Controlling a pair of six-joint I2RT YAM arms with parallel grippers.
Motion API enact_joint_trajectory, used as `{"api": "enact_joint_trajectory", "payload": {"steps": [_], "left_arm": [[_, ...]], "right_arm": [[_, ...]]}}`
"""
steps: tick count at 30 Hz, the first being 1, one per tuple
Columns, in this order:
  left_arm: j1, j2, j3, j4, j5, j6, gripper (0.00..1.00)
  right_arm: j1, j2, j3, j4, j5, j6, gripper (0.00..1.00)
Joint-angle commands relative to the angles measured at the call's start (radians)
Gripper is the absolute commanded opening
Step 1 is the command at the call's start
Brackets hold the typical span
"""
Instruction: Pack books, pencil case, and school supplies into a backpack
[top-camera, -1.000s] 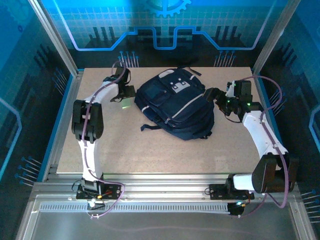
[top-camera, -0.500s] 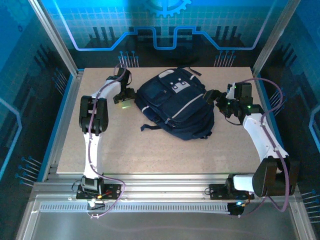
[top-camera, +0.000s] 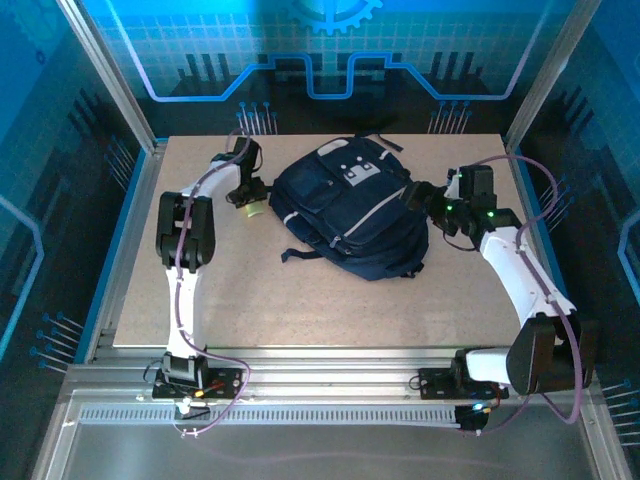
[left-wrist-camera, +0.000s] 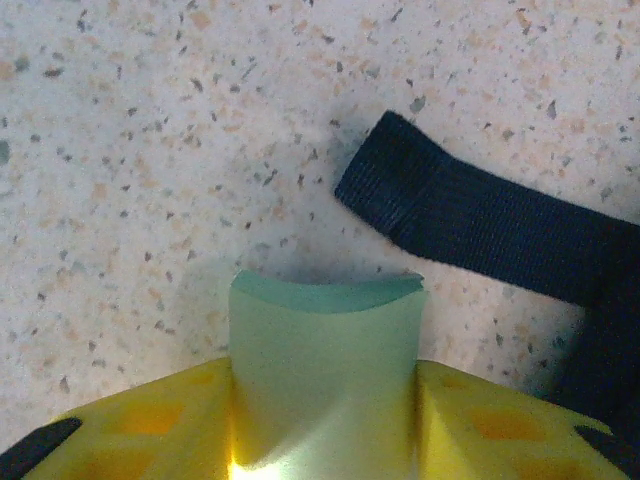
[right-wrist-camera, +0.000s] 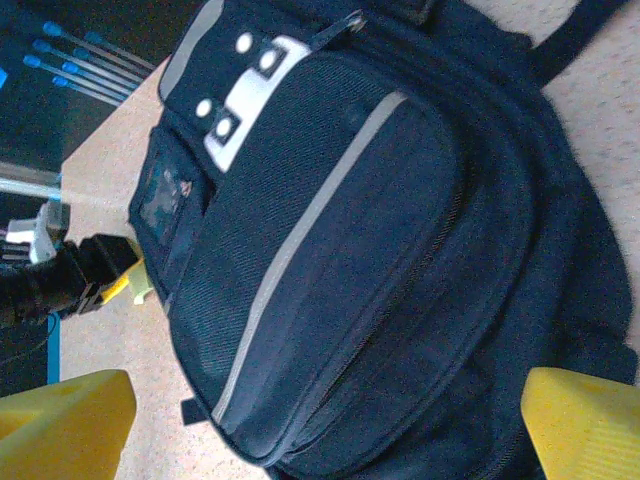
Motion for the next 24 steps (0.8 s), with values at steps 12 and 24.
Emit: {"api": "enact_joint_trajectory", "payload": {"steps": [12,24], "left_arm": [[-0.028,-0.381,-0.347,0.375,0.440,-0.407,0.47],[-0.221,-0.555,-0.616,0.730,0.369,-0.729,0.47]], "right_arm": [[0.343,0.128,-0.035,0.475,0.003,0.110,0.99],[0.503,0.273,0.006,0.638,0.030,0.164,0.78]]}}
